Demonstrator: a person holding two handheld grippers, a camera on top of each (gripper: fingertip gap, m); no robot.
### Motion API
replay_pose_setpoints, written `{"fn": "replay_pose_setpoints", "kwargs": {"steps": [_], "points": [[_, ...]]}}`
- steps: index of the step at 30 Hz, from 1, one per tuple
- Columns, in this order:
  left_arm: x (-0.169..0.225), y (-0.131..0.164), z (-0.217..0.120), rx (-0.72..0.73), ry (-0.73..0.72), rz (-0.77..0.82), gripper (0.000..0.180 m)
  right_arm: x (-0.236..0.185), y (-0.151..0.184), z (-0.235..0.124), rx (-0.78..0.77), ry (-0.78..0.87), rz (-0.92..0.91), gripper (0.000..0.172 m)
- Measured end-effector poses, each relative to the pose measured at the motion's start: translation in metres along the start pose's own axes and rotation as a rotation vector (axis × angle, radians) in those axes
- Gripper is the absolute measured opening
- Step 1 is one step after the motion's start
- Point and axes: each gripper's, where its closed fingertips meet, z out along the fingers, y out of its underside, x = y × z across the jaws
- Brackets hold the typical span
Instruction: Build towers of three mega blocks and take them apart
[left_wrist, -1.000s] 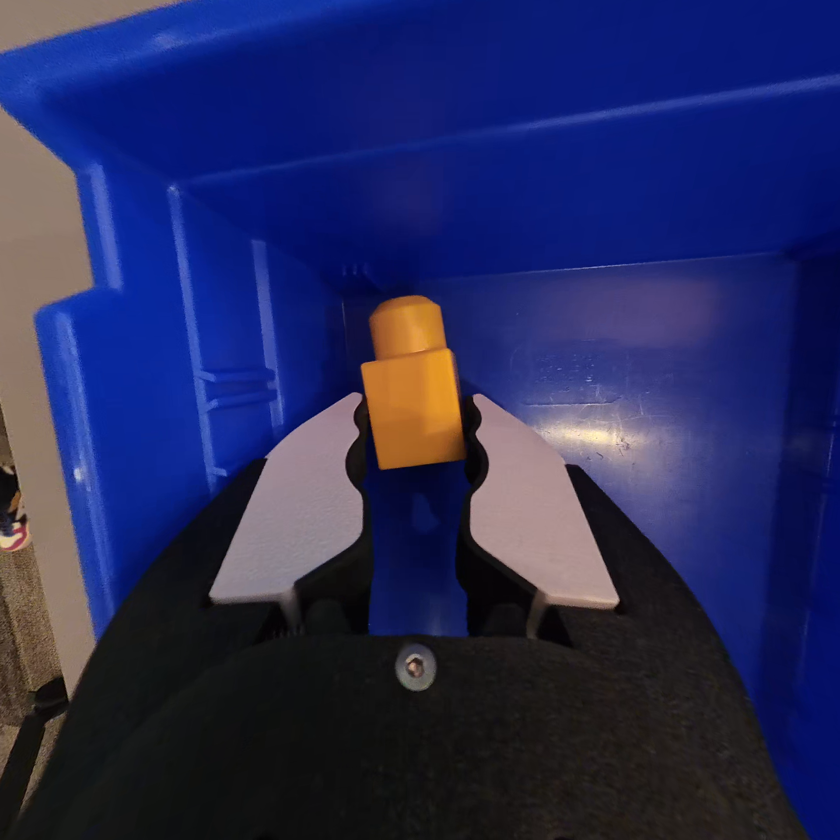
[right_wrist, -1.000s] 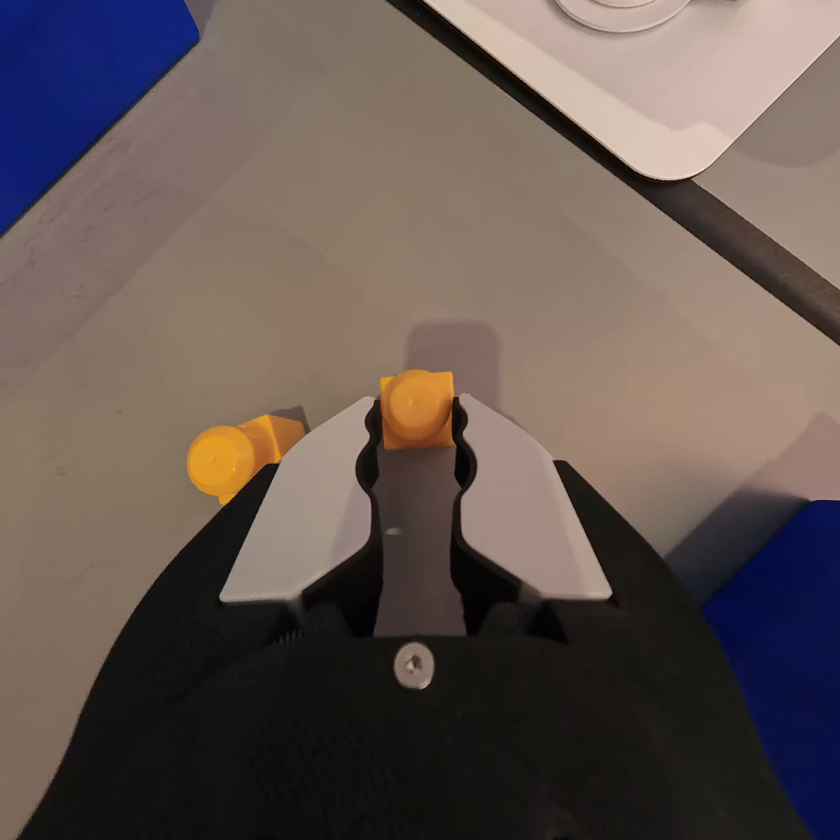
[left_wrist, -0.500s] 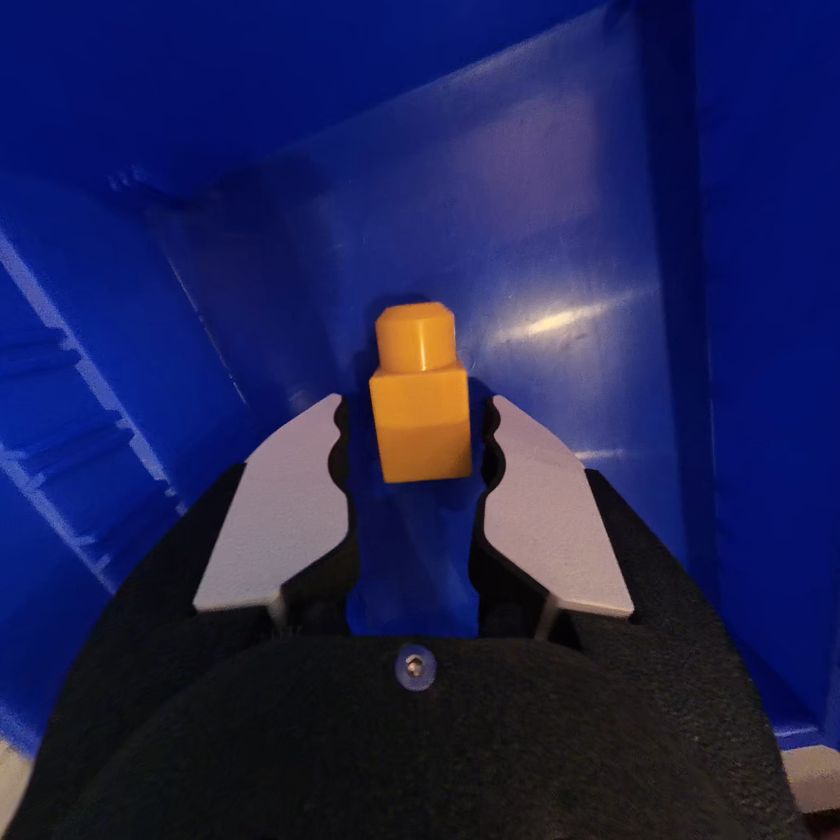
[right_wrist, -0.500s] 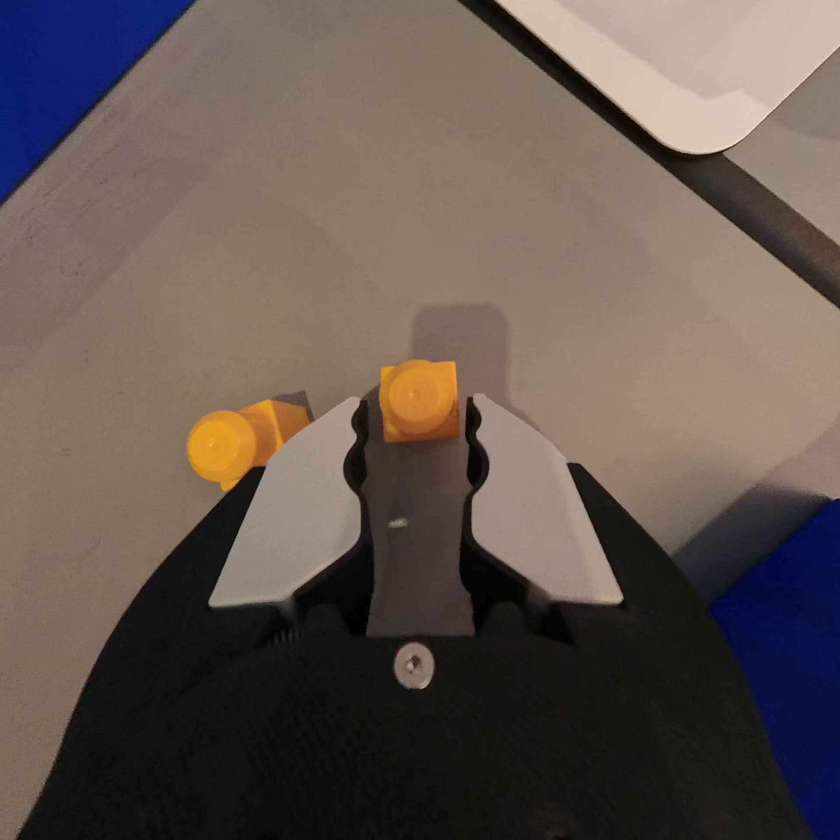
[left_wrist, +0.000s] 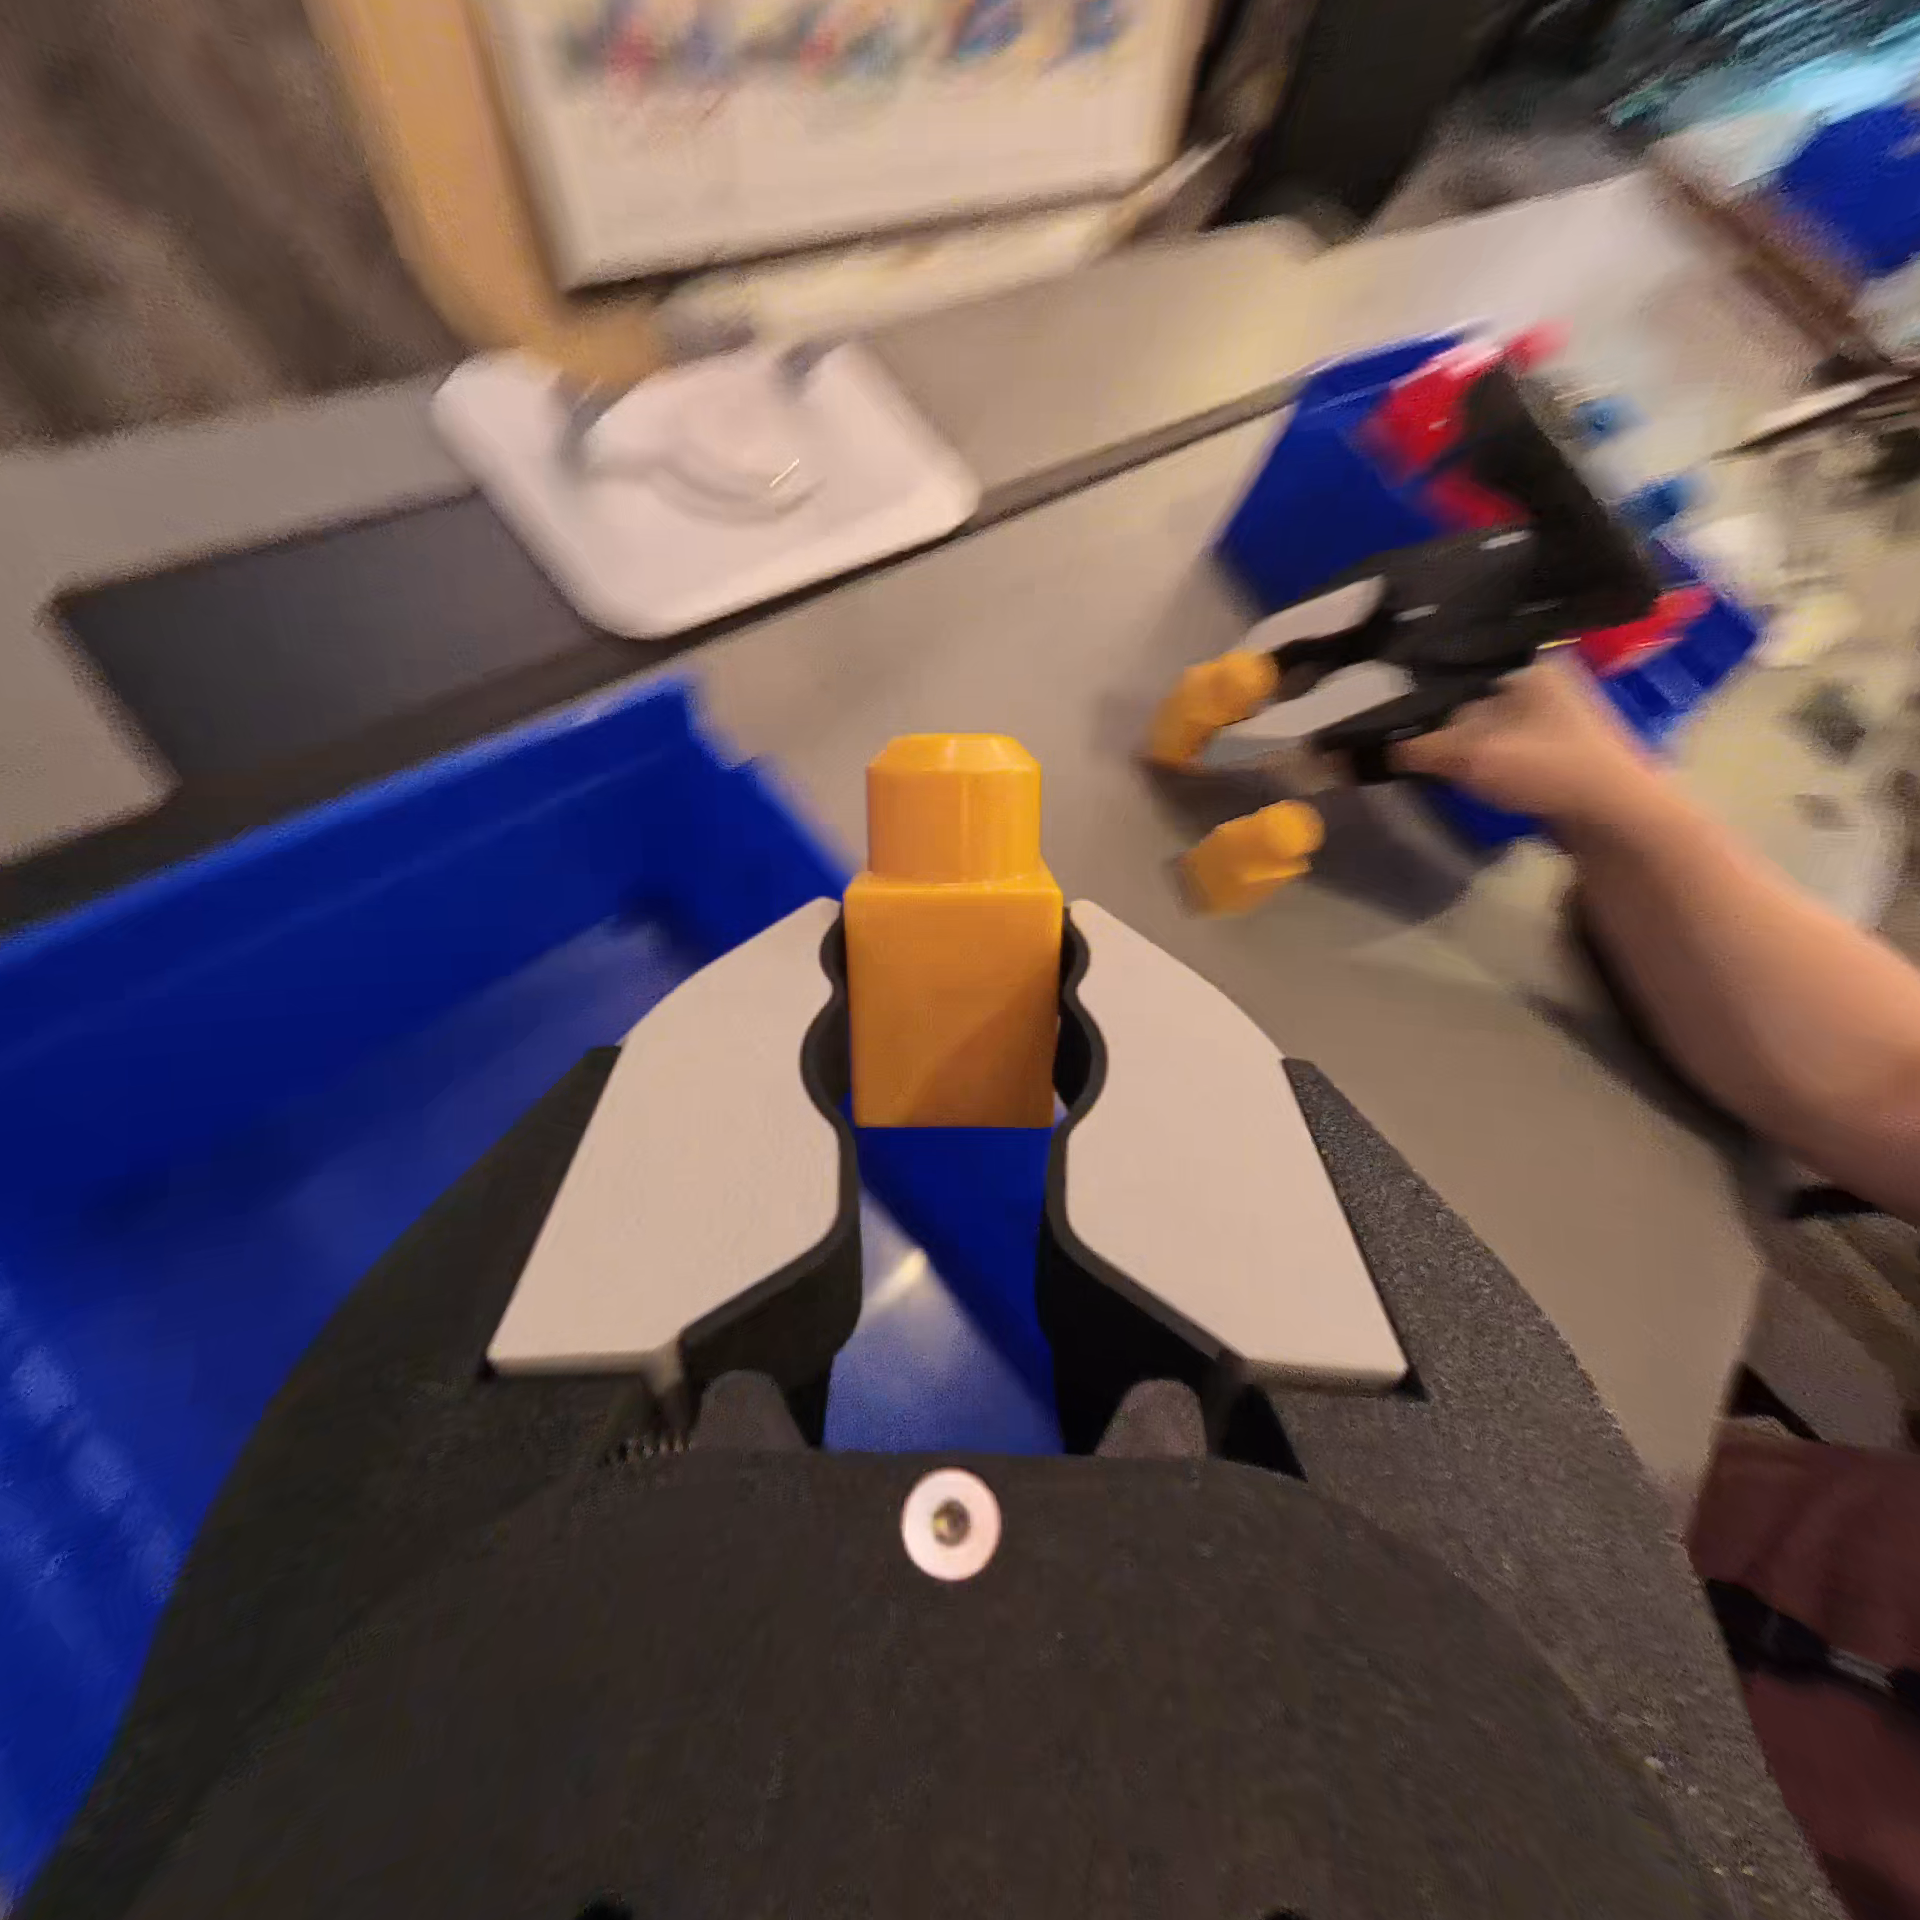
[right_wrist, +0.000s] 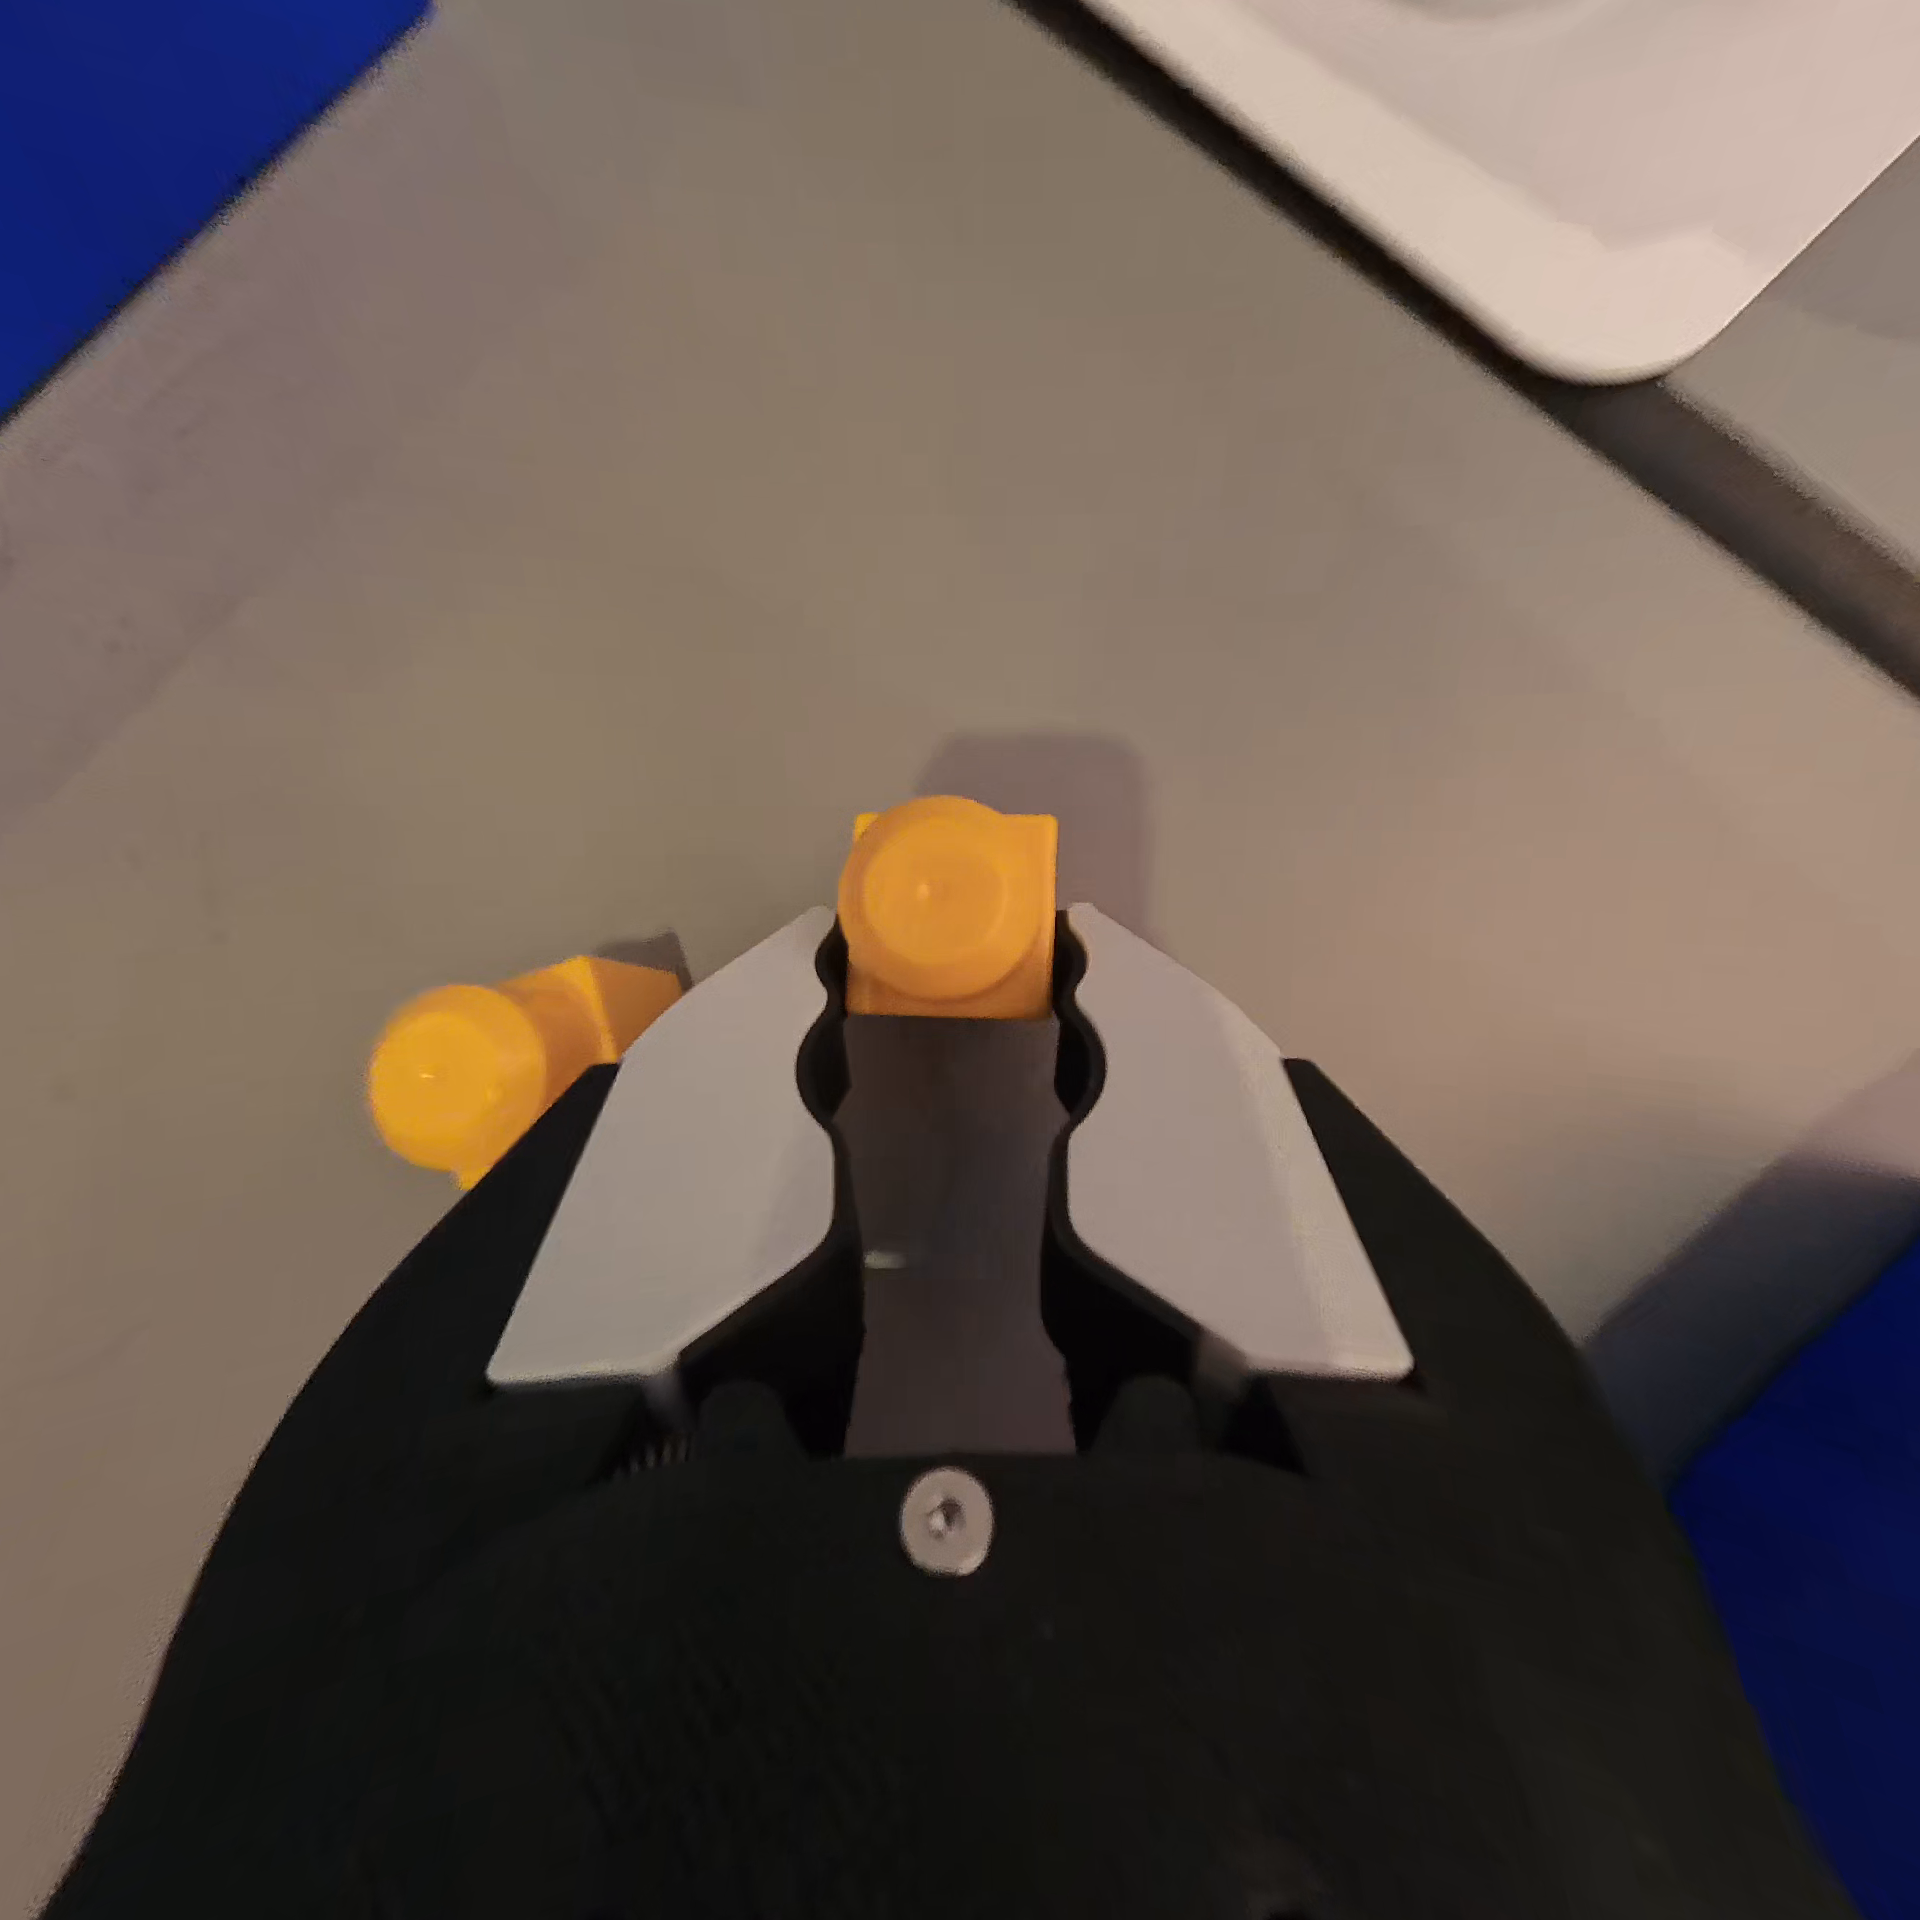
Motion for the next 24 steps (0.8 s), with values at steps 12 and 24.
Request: {"fn": "replay_pose_setpoints", "kwargs": {"steps": [12, 24], "points": [[0.197, 0.002, 0.07, 0.005, 0.643, 0.265, 0.036, -0.132, -0.104, -0.211, 0.662, -0.794, -0.08, 0.036], [0.222, 0.03, 0.076, -0.13, 0.699, 0.361, 0.035, -0.159, -0.068, -0.175, 0.35, -0.86, -0.173, 0.037]]}}
